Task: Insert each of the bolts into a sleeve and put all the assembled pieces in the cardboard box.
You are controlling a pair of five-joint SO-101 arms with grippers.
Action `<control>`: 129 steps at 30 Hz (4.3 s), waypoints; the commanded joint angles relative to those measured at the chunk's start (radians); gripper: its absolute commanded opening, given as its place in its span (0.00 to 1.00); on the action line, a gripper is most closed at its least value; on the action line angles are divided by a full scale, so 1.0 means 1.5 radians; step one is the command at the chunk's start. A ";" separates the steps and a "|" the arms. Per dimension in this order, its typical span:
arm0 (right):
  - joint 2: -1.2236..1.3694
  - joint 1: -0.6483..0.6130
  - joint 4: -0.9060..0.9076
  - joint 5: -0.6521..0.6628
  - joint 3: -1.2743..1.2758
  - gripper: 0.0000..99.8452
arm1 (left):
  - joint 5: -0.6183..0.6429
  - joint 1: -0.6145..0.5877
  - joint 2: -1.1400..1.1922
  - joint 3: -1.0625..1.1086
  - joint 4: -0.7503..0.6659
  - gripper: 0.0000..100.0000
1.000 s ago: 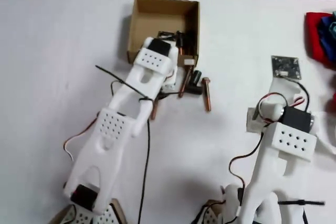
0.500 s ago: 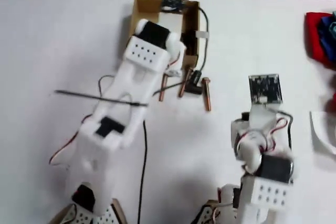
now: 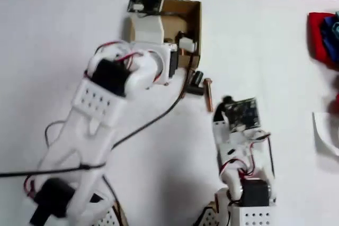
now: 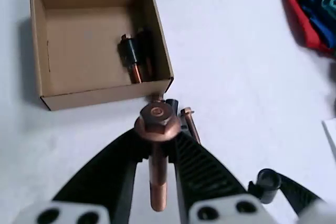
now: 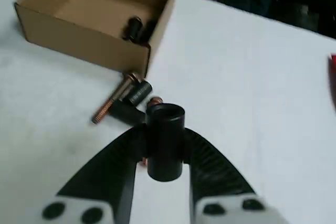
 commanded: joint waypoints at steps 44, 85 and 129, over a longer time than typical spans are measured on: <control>0.109 -0.148 -0.431 -0.116 0.093 0.02 | 0.023 0.113 -0.262 0.364 -0.445 0.03; 0.109 -0.146 -0.424 -0.173 0.063 0.02 | -0.121 0.113 -0.245 0.424 -0.312 0.26; 1.735 -0.082 0.266 -0.176 -1.886 0.02 | -0.404 -0.368 -0.239 0.748 -0.503 0.15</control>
